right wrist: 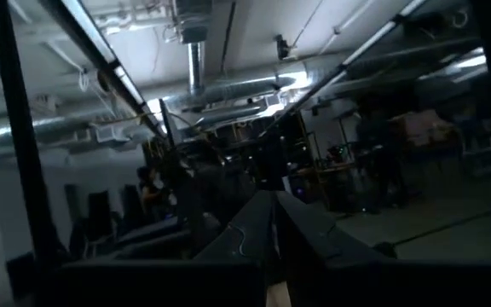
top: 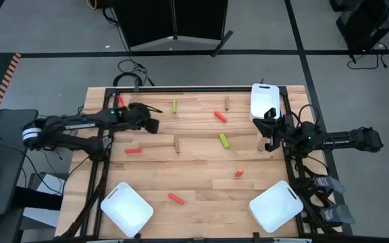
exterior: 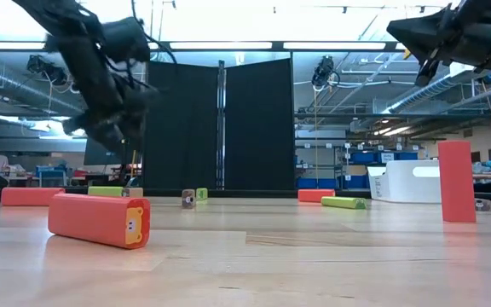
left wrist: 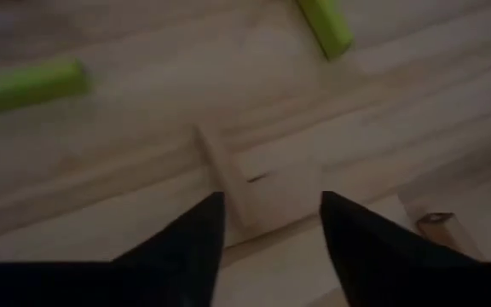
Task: Sort blocks
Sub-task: Put the brown block into the bottom left bin
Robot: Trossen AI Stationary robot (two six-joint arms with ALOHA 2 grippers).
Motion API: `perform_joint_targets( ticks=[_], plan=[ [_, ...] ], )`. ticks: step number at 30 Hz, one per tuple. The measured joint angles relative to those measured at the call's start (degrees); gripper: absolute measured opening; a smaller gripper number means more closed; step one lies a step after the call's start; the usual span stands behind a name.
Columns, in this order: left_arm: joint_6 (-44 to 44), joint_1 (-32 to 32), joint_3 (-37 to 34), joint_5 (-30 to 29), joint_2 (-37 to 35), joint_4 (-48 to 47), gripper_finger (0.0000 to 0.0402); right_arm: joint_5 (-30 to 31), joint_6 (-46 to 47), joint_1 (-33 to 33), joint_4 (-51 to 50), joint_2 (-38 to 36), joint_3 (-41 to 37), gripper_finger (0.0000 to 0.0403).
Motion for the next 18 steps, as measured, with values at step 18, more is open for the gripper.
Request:
perform_joint_targets(
  ticks=[18],
  plan=[
    [-6.29, 0.64, 0.00, -1.90, 15.32, 5.83, 0.0319, -4.23, 4.90, 0.02, -0.04, 0.00, 0.00, 0.0033]
  ],
)
